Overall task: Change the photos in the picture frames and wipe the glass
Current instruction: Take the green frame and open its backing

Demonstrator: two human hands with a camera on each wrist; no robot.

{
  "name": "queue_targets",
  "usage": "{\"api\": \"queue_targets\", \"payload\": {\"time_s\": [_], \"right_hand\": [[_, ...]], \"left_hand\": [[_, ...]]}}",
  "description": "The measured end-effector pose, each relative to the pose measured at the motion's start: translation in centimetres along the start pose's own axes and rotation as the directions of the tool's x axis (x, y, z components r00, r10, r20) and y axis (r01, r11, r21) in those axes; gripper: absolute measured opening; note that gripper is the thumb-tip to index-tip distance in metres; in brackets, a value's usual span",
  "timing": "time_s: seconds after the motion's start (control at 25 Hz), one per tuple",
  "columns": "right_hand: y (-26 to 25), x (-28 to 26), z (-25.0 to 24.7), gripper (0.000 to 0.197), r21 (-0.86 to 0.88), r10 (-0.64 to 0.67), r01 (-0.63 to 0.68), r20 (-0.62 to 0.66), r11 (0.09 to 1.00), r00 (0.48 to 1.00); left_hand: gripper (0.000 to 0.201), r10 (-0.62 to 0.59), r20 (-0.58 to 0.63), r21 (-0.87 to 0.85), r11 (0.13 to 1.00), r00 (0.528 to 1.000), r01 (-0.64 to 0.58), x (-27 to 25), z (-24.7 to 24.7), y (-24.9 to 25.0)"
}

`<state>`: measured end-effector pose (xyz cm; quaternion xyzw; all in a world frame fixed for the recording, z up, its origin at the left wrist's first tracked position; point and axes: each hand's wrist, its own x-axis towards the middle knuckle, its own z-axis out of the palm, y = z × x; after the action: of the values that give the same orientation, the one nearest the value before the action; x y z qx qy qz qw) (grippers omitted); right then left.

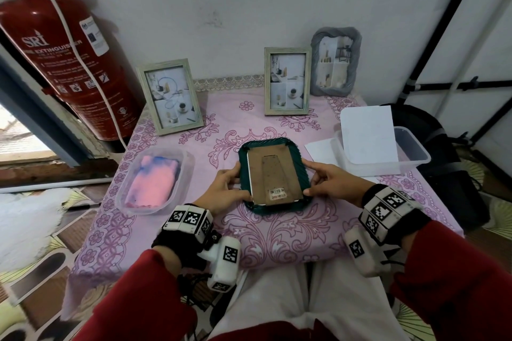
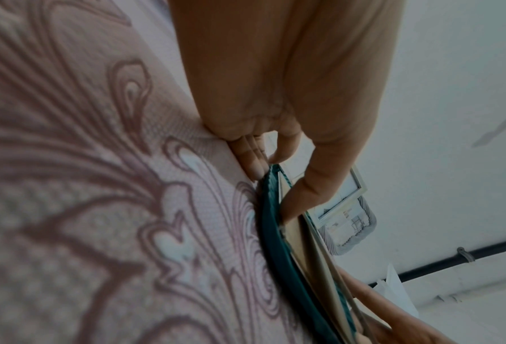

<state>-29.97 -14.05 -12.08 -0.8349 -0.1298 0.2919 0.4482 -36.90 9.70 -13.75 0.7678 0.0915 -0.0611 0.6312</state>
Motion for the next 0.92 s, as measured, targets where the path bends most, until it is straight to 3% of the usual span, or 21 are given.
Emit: {"api": "queue_targets", "payload": {"time_s": [0.2, 0.32, 0.4, 0.52, 0.6, 0.68, 0.8, 0.92], "right_hand": [[0.1, -0.1, 0.0, 0.08, 0.044, 0.011, -0.011, -0.001, 0.999, 1.0], [-0.2, 0.1, -0.1, 0.07, 0.076, 0.032, -0.031, -0.019, 0.997, 0.999], [-0.5, 0.4, -0.3, 0.058, 0.107, 0.078, -0.073, -0.047, 0.992, 0.996], [-1.2, 1.1, -0.5, 0.048, 0.106, 0.152, -0.144, -0.067, 0.984, 0.986], [-1.9, 2.2, -0.9, 0.045, 0.069, 0.145, -0.135, -0.153, 0.988, 0.978], [-2.9, 3.7, -1.3, 0.039, -0.007, 0.055, -0.059, -0.257, 0.998, 0.965], [-4.2, 6.1, -1.4, 0.035, -0.161, -0.074, 0.023, -0.324, 0.987, 0.943], [-4.5, 8.2, -1.3, 0.034, -0.27, -0.082, -0.013, -0.334, 0.963, 0.939]], "left_hand": [[0.068, -0.038, -0.016, -0.085, 0.996, 0.999, 0.036, 0.1, 0.1, -0.1], [0.047, -0.057, 0.036, -0.284, 0.957, 0.998, 0.065, 0.1, -0.1, 0.1], [0.037, -0.13, -0.045, -0.319, 0.941, 0.991, 0.109, 0.6, -0.7, 0.2], [0.029, -0.167, -0.17, -0.159, 0.977, 0.971, 0.14, 2.1, -1.4, 0.4], [0.027, -0.066, -0.262, 0.031, 0.997, 0.963, 0.077, 3.2, -1.9, 0.7], [0.029, 0.039, -0.295, 0.173, 0.985, 0.955, 0.013, 4.3, -2.3, 1.4], [0.031, 0.019, -0.293, 0.181, 0.983, 0.956, 0.036, 6.1, -2.6, 2.1], [0.031, -0.053, -0.274, 0.154, 0.983, 0.96, 0.098, 7.8, -2.3, 2.2]]}}
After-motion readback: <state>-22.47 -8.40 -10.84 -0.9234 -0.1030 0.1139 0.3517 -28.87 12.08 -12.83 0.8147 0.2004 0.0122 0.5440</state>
